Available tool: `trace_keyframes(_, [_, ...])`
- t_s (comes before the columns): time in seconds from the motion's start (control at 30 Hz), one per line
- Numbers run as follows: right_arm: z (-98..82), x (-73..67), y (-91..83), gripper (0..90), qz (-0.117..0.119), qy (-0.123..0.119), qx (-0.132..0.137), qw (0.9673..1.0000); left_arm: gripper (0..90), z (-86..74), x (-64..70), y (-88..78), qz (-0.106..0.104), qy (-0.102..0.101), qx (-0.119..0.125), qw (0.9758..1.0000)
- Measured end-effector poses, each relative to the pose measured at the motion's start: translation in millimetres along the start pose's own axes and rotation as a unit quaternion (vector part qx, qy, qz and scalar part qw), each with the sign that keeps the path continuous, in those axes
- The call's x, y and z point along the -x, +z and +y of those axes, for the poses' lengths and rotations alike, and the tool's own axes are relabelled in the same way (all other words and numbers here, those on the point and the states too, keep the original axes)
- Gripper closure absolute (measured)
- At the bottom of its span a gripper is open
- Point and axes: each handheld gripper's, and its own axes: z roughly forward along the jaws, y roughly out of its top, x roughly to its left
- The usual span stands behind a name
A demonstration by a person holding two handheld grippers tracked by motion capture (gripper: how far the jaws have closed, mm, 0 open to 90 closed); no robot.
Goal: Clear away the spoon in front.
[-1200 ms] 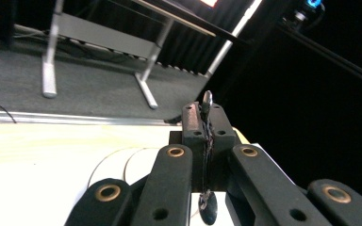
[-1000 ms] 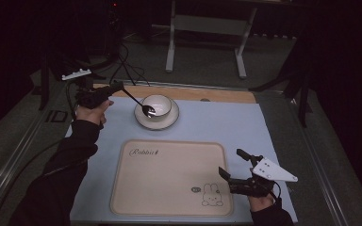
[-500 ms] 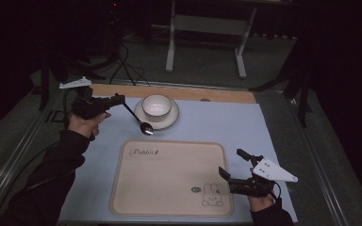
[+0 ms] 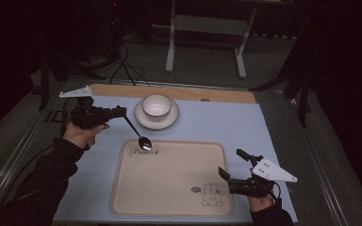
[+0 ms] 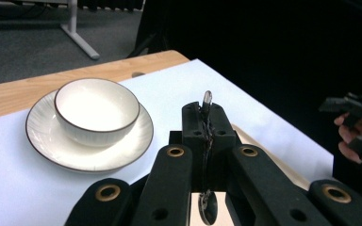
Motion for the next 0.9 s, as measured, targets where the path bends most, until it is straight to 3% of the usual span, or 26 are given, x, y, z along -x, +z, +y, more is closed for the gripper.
trace_keyframes(0.27, [0.0, -0.5, 0.2, 12.6, -0.001, -0.001, -0.001, 1.0, 89.4, -7.5, 7.5, -4.5, -0.009, 0.008, -0.022, 0.9997])
trace_keyframes(0.47, [0.0, -0.6, 0.5, 12.6, 0.0, -0.001, -0.002, 1.0, 89.4, -14.3, 14.3, -3.6, -0.027, 0.013, -0.043, 0.9986])
trace_keyframes(0.77, [-0.3, -0.7, 1.1, 12.6, 0.001, -0.001, -0.003, 1.0, 89.4, -19.8, 22.5, 1.0, -0.045, 0.034, -0.09, 0.9943])
trace_keyframes(0.8, [-0.2, -0.7, 1.2, 12.6, 0.001, -0.001, -0.003, 1.0, 89.4, -21.6, 22.5, 3.4, -0.054, 0.033, -0.106, 0.9923])
trace_keyframes(0.9, [-0.3, -0.5, 1.2, 12.6, 0.002, 0.0, -0.003, 1.0, 89.4, -25.1, 23.0, 6.5, -0.067, 0.035, -0.124, 0.9894])
